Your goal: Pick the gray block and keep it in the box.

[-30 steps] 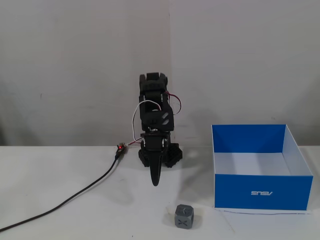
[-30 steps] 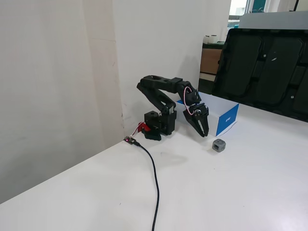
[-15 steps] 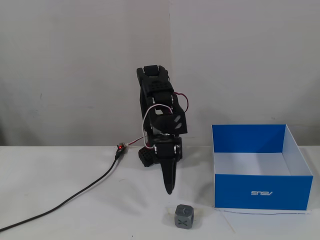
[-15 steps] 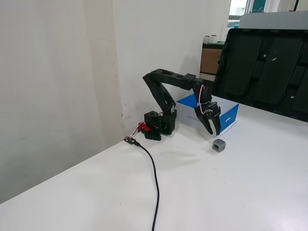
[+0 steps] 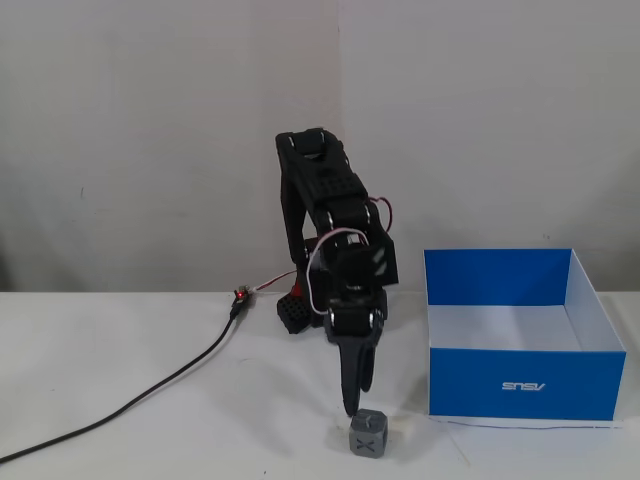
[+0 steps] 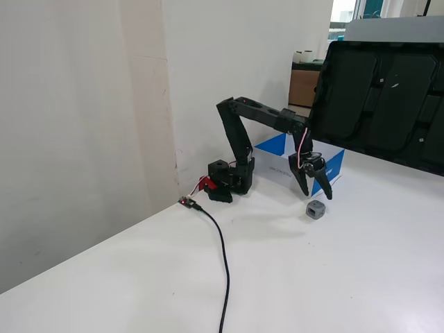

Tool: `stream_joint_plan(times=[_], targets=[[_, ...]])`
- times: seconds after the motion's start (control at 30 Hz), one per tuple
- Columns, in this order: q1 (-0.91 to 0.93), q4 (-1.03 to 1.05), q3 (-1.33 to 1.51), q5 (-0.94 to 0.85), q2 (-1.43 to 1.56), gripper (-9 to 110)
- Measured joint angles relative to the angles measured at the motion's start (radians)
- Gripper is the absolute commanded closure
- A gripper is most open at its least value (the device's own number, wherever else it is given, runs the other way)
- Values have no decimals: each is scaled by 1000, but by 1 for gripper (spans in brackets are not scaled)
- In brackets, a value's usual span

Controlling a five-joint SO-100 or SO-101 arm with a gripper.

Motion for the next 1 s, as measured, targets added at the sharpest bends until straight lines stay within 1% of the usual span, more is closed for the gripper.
stream_joint_plan(times=[0.33,0.47,0.8,1.0], targets=[[0,-32,-101,11,-241,72],[0,-32,-117,9,-288,73],[2,-54,-117,9,-321,85],[2,-54,-117,9,-339,91]])
